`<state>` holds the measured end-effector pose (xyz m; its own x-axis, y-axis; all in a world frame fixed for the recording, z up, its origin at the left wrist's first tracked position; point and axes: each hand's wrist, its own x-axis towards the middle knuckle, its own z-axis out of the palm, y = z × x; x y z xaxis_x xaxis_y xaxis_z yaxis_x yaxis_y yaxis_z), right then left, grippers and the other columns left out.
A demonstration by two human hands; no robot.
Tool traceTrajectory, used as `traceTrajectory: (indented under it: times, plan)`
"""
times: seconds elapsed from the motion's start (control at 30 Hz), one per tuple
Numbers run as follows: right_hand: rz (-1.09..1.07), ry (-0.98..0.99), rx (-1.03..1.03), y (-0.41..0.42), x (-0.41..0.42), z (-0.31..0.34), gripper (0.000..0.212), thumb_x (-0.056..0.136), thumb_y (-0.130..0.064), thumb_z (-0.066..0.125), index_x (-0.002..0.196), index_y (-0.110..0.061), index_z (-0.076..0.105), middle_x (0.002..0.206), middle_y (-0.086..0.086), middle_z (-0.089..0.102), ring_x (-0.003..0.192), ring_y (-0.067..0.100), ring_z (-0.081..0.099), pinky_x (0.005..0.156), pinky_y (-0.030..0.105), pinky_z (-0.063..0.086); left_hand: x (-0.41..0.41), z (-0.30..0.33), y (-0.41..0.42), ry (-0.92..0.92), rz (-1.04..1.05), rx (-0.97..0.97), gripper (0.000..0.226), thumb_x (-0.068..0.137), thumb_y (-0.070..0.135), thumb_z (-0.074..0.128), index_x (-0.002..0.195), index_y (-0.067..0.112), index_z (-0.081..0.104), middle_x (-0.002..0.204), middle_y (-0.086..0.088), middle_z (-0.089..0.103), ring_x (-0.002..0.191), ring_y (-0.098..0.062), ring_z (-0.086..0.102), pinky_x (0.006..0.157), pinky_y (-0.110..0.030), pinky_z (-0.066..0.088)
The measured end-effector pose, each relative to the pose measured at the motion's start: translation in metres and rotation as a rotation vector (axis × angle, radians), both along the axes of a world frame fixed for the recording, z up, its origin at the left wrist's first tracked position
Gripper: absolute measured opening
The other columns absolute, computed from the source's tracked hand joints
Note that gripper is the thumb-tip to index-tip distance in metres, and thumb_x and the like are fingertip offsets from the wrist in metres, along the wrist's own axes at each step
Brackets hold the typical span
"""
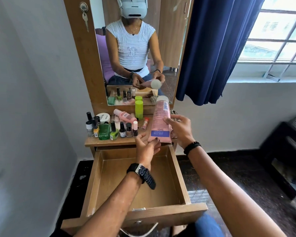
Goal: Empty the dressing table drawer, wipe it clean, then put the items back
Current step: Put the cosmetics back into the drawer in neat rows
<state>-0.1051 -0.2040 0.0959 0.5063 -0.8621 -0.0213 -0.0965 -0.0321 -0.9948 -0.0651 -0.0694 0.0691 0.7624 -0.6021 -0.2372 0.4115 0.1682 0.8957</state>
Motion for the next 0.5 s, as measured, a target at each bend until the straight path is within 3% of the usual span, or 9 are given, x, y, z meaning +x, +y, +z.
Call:
traceTrajectory:
  times: [0.13, 0.23, 0.33, 0.4, 0.5]
  plan:
    - [0.155, -0.024, 0.096, 0.035, -0.047, 0.011, 0.032, 0.084, -0.013, 0.069, 0.111, -0.004, 0.056, 0.086, 0.011, 0.067, 0.05, 0.005, 0.064, 0.037, 0.014, 0.042, -0.004, 0.004, 0.031, -0.055, -0.248, 0.041, 0.042, 0.088, 0.014, 0.058, 0.125, 0.018, 0.039, 0.114, -0.01, 0.063, 0.096, -0.021, 0.064, 0.086, -0.038, 0.051]
    - [0.239, -0.016, 0.14, 0.06, -0.07, 0.005, 0.029, 0.084, -0.013, 0.069, 0.108, -0.009, 0.052, 0.083, 0.006, 0.064, 0.05, 0.006, 0.061, 0.039, 0.02, 0.042, -0.006, 0.01, 0.047, -0.023, -0.306, 0.014, 0.035, 0.09, 0.016, 0.057, 0.12, 0.024, 0.042, 0.114, -0.013, 0.064, 0.092, -0.023, 0.065, 0.082, -0.041, 0.054]
    - [0.305, 0.077, 0.128, 0.078, -0.085, -0.009, 0.026, 0.085, -0.018, 0.068, 0.103, -0.012, 0.05, 0.078, 0.005, 0.064, 0.056, 0.014, 0.058, 0.036, 0.019, 0.037, -0.008, 0.011, 0.057, 0.018, -0.346, 0.077, 0.048, 0.089, 0.009, 0.057, 0.132, 0.015, 0.038, 0.123, -0.017, 0.058, 0.095, -0.024, 0.062, 0.081, -0.039, 0.053]
    - [0.339, 0.152, 0.119, 0.086, -0.092, -0.019, 0.025, 0.086, -0.02, 0.067, 0.102, -0.012, 0.05, 0.073, 0.005, 0.063, 0.055, 0.015, 0.054, 0.037, 0.02, 0.036, -0.011, 0.007, 0.064, 0.024, -0.387, 0.165, 0.052, 0.089, 0.002, 0.055, 0.135, 0.003, 0.033, 0.116, -0.017, 0.059, 0.092, -0.024, 0.06, 0.081, -0.037, 0.052]
    - [0.387, 0.273, 0.126, 0.091, -0.096, -0.031, 0.027, 0.086, -0.021, 0.067, 0.106, -0.012, 0.051, 0.067, 0.002, 0.061, 0.05, 0.01, 0.052, 0.044, 0.022, 0.042, -0.009, 0.0, 0.07, -0.006, -0.524, 0.297, 0.04, 0.09, -0.001, 0.051, 0.128, -0.007, 0.039, 0.096, -0.011, 0.061, 0.081, -0.019, 0.061, 0.071, -0.031, 0.055]
